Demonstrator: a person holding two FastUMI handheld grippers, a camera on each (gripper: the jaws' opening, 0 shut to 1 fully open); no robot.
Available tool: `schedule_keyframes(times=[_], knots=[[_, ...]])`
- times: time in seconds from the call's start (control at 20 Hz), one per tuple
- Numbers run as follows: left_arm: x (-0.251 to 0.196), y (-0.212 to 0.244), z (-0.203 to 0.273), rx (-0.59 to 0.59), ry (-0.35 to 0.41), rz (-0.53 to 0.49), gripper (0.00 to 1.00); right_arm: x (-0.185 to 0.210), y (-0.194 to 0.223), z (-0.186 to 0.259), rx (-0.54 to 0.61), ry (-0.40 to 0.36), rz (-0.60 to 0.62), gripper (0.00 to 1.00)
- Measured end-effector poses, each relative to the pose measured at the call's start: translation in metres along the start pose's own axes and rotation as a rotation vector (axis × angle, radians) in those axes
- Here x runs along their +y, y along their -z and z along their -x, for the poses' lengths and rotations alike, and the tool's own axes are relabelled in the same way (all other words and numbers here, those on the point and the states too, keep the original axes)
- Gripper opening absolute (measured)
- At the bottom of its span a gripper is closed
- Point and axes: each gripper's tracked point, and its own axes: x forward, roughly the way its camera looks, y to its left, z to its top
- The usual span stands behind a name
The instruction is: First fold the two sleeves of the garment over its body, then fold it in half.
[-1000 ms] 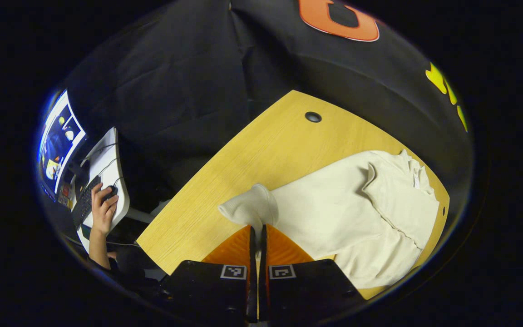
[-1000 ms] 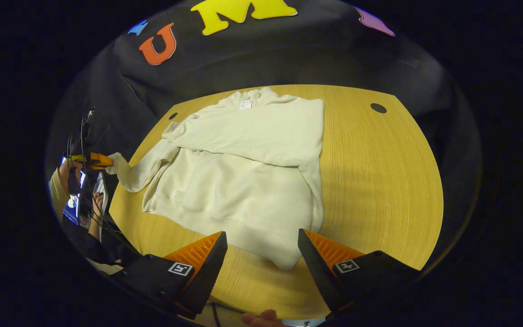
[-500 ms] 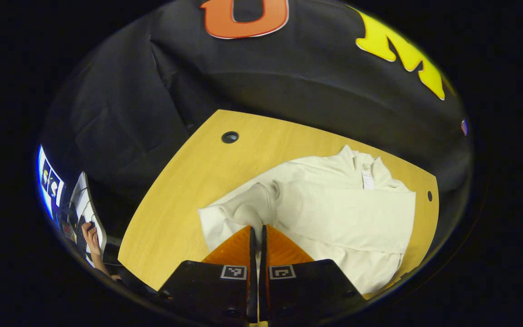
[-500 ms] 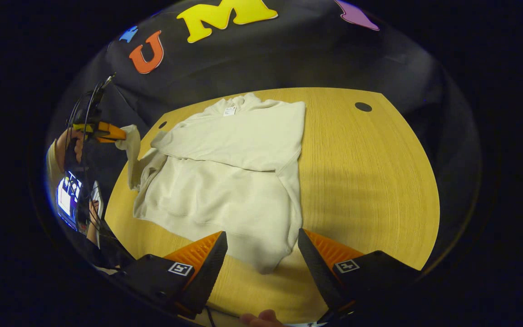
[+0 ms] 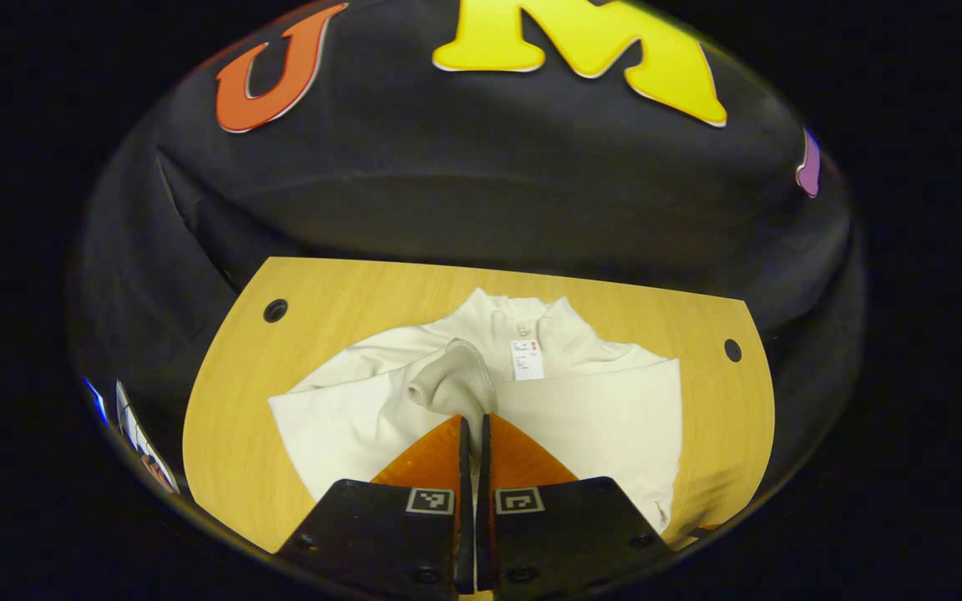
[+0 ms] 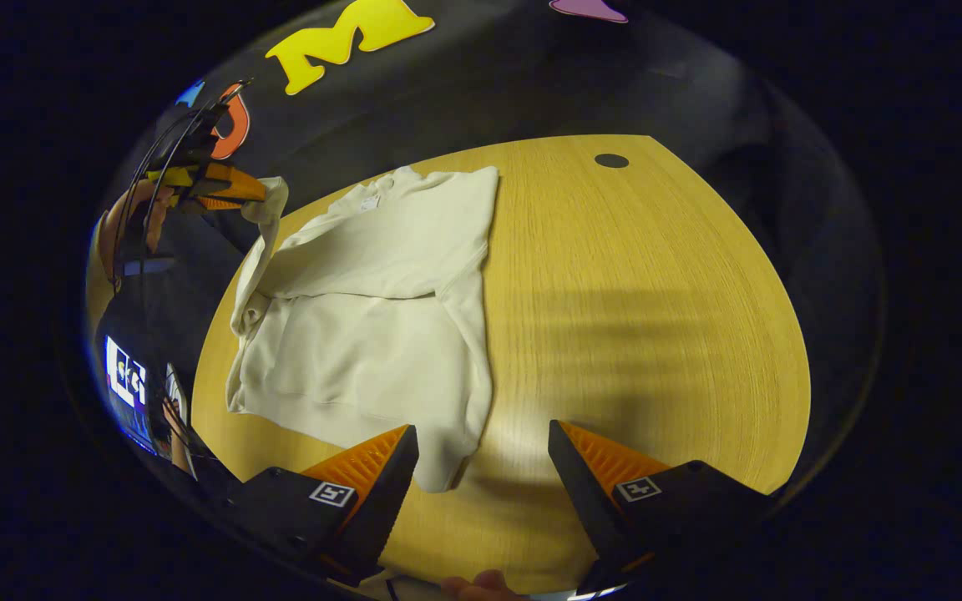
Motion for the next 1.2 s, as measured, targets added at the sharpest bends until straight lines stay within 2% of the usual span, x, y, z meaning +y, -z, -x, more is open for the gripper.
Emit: schedule_keyframes(times=[0.35,0.55,0.6,0.65,0.7,0.8,0.85,1.0,1.05,1.1,1.2], knots=[[-0.105,-0.026,-0.029,0.049,0.119,-0.074,0.04,-0.031,0.006,-0.002,0.019,0.032,-0.043,0.97],[-0.136,-0.044,-0.044,0.072,0.143,-0.124,0.04,-0.038,0.015,-0.009,0.041,0.041,-0.054,0.97],[-0.142,-0.049,-0.048,0.083,0.161,-0.124,0.04,-0.037,0.016,-0.010,0.044,0.041,-0.062,0.94],[-0.151,-0.027,-0.060,0.103,0.208,-0.115,0.04,-0.037,0.017,-0.011,0.046,0.038,-0.068,0.97],[-0.187,-0.023,-0.053,0.116,0.225,-0.113,0.04,-0.037,0.018,-0.012,0.050,0.038,-0.072,0.96],[-0.166,-0.027,-0.058,0.123,0.216,-0.118,0.05,-0.035,0.021,-0.014,0.057,0.040,-0.067,0.93],[-0.170,-0.025,-0.059,0.125,0.240,-0.105,0.06,-0.033,0.021,-0.014,0.060,0.041,-0.061,0.97],[-0.186,-0.028,-0.049,0.120,0.284,-0.078,0.20,-0.030,0.019,-0.013,0.058,0.046,-0.059,0.96],[-0.185,-0.026,-0.046,0.125,0.276,-0.082,0.35,-0.029,0.019,-0.012,0.058,0.048,-0.062,0.93],[-0.182,-0.025,-0.040,0.125,0.274,-0.089,0.60,-0.028,0.018,-0.010,0.057,0.051,-0.065,0.97],[-0.179,-0.025,-0.028,0.108,0.290,-0.085,0.65,-0.025,0.016,-0.008,0.053,0.054,-0.068,0.96]])
